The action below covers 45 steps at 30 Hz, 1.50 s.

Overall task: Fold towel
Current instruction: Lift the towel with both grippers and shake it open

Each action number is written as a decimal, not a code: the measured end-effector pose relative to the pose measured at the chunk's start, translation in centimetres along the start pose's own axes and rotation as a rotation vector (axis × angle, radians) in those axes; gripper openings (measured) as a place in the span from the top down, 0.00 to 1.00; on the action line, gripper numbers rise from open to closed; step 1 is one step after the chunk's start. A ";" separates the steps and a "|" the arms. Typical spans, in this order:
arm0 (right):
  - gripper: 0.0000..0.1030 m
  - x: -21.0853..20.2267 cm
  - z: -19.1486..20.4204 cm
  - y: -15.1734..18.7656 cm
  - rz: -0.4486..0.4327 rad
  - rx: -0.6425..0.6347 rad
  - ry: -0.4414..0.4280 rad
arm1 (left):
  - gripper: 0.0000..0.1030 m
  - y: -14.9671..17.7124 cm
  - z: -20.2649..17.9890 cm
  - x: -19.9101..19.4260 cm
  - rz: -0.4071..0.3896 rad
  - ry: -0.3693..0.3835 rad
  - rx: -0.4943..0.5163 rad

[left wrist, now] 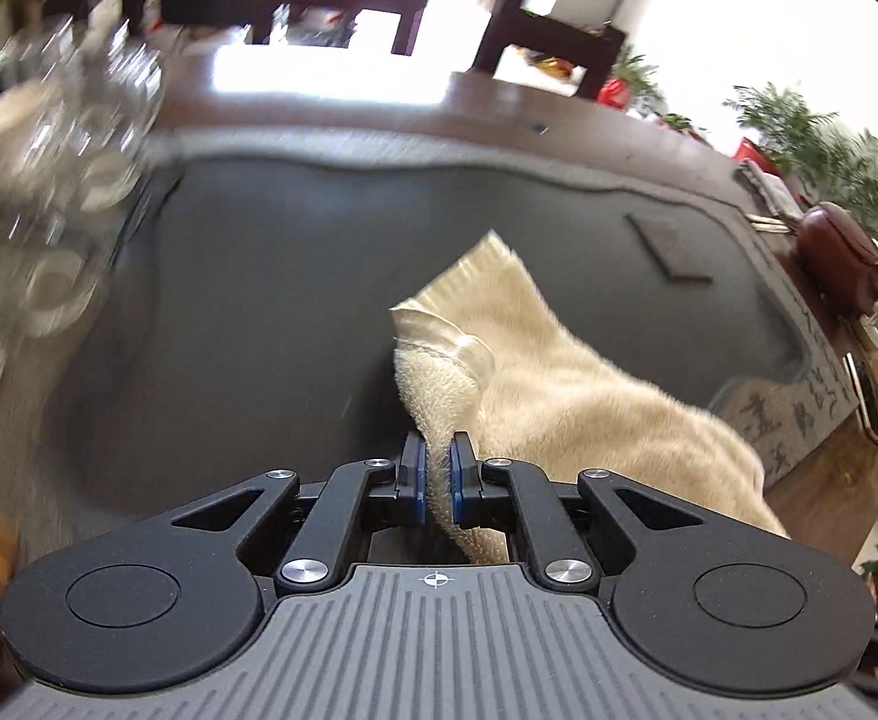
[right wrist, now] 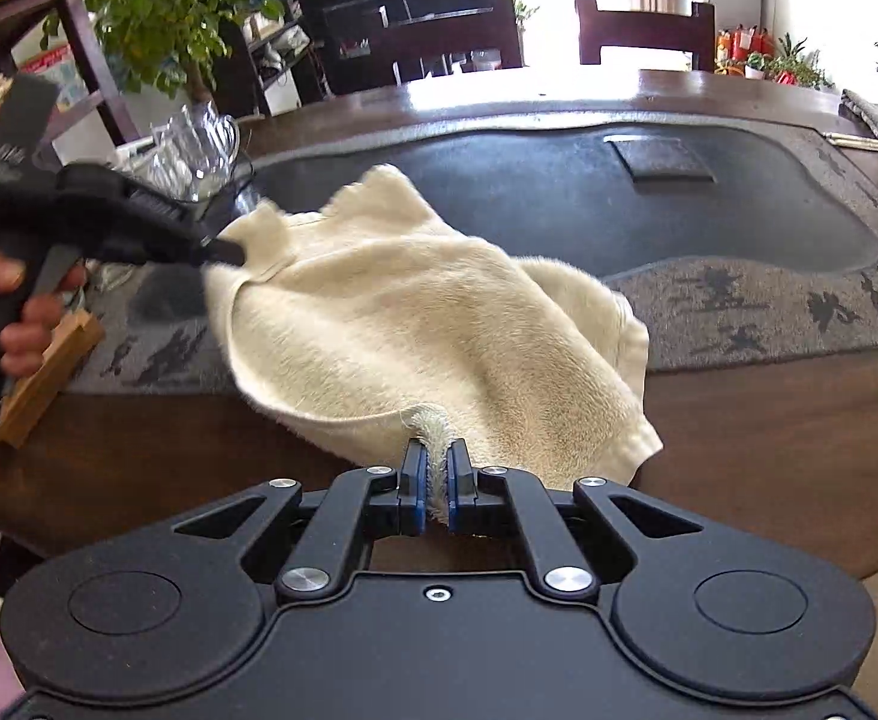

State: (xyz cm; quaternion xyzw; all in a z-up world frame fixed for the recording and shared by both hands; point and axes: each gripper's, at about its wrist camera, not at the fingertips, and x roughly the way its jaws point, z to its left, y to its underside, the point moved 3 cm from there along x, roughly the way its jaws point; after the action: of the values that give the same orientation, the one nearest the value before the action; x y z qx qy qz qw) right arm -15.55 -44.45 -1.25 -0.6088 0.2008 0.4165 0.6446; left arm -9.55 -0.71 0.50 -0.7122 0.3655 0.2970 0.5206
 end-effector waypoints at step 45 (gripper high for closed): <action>0.93 -0.9 -10.0 -0.4 -0.001 0.008 -0.004 | 0.79 1.2 -1.7 3.1 0.102 -0.171 0.202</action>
State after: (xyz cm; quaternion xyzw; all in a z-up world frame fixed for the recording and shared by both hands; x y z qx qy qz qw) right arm -13.30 -54.24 -2.09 -0.6053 0.2010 0.4168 0.6477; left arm -8.71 -3.25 -2.09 -0.6087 0.3836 0.3442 0.6032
